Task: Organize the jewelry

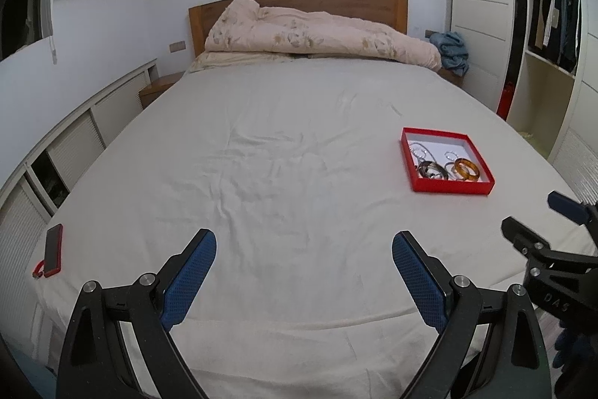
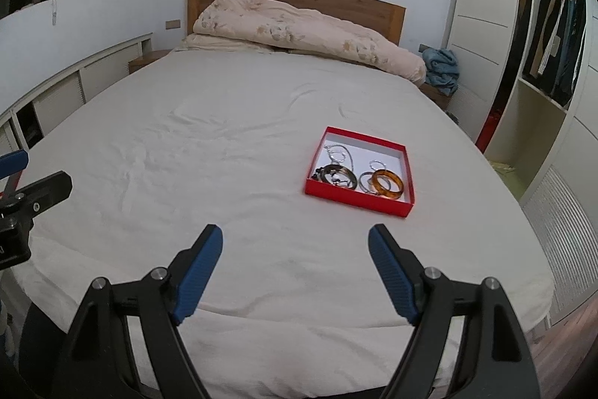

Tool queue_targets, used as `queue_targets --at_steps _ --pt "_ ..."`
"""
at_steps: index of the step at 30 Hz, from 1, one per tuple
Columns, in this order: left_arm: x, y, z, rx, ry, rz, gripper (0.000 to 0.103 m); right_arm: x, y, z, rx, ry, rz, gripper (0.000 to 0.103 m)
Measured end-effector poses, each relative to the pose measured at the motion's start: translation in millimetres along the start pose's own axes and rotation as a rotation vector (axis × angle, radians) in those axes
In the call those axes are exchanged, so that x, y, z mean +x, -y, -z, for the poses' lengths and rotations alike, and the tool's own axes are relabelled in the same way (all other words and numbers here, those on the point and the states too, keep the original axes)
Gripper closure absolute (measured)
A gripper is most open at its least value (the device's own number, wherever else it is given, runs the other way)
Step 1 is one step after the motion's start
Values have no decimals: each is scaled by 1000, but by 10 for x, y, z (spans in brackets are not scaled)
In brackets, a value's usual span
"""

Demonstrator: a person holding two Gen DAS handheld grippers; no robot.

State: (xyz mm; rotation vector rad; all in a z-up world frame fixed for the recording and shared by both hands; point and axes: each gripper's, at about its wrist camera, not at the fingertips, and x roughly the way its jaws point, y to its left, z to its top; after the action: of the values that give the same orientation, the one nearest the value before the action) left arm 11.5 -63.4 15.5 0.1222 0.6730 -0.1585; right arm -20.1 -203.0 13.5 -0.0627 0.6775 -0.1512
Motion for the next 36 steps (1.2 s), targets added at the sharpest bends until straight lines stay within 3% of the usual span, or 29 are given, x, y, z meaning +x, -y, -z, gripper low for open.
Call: queue_targets --at_steps 14,36 --pt "118 9 -6 0 -20 -31 9 -10 169 -40 31 25 32 24" --pt "218 1 11 2 -41 -13 9 142 142 -30 24 -2 19 24"
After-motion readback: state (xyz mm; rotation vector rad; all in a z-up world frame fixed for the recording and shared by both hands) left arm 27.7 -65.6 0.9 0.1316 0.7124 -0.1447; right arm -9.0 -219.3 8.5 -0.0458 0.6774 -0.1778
